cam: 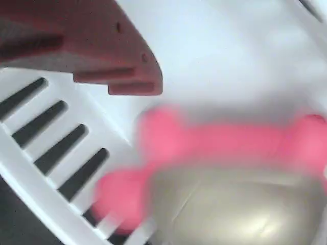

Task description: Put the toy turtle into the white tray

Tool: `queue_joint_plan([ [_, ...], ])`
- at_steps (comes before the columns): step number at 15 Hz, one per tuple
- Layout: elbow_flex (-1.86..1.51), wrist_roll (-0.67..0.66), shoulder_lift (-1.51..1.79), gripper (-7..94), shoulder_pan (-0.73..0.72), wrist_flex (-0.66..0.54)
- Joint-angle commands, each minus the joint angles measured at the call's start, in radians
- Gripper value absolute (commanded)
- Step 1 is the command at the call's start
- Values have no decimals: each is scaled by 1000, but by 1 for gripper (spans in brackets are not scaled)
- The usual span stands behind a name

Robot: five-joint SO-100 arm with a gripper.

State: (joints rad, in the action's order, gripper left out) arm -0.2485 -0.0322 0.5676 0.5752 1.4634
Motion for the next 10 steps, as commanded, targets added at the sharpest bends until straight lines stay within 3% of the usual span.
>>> queue_joint_plan([
  [1, 48, -20, 54, 52, 12, 11],
  [3, 48, -14, 86, 49, 14, 17],
  [4, 37, 9, 121, 33, 11, 21],
  [5, 8, 40, 172, 8, 2, 28],
  [6, -49, 71, 239, 0, -11, 23],
  [7, -132, 98, 318, 0, -31, -5],
  [10, -560, 155, 584, 0, -133, -304],
])
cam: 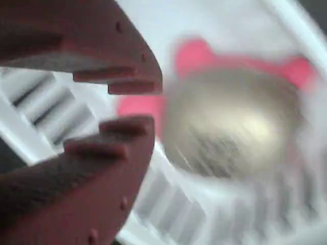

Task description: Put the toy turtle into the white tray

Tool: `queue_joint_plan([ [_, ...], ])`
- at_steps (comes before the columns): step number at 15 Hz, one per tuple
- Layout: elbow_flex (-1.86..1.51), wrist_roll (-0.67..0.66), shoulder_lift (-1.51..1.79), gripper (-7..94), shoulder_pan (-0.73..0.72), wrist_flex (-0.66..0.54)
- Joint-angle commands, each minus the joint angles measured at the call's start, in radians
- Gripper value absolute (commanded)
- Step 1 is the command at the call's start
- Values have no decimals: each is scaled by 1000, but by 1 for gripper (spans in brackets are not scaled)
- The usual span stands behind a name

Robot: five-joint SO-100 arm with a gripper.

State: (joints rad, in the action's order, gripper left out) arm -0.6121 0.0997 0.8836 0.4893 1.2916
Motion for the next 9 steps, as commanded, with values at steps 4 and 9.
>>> queue_joint_plan([
  [4, -618, 75, 623, 0, -299, -215],
  [9, -1266, 86, 1200, 0, -565, -262],
])
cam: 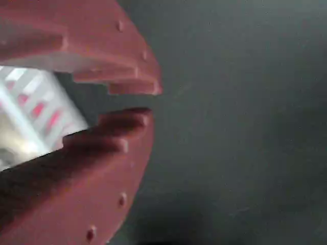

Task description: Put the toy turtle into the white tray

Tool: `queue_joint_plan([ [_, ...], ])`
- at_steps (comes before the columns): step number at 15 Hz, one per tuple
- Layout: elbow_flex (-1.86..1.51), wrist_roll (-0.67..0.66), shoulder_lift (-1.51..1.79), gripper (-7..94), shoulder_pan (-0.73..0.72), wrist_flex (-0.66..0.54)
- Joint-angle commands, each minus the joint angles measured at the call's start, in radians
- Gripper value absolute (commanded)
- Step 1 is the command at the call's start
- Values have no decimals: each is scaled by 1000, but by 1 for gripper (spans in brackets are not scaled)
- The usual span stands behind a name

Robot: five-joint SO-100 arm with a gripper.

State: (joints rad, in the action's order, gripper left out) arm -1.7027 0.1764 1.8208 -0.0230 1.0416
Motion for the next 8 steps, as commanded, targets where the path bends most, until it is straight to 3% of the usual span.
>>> queue_joint_plan([
  [1, -316, -5, 387, 0, -87, -21],
  [4, -693, -41, 726, 0, -112, -71],
  [8, -959, -52, 1009, 0, -55, -6],
])
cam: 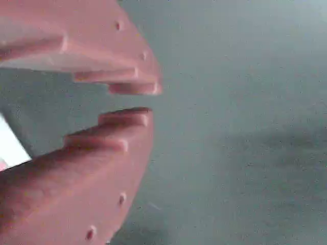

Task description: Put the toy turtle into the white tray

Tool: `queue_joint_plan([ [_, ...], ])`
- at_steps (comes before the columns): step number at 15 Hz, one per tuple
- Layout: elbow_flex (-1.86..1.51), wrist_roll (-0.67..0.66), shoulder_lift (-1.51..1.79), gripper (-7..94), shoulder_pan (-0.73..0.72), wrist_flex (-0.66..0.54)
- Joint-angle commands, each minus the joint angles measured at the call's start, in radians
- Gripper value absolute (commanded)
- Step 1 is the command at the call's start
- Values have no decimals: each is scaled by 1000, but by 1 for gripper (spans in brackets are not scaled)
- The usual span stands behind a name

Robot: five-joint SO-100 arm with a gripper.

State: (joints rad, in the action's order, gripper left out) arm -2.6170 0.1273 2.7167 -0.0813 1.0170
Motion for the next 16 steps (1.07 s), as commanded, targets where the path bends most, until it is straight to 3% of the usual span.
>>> queue_joint_plan([
  [1, -92, -9, 179, 0, 9, 43],
  [10, -272, 15, 603, 0, 26, 322],
  [16, -281, 3, 653, 0, 41, 331],
])
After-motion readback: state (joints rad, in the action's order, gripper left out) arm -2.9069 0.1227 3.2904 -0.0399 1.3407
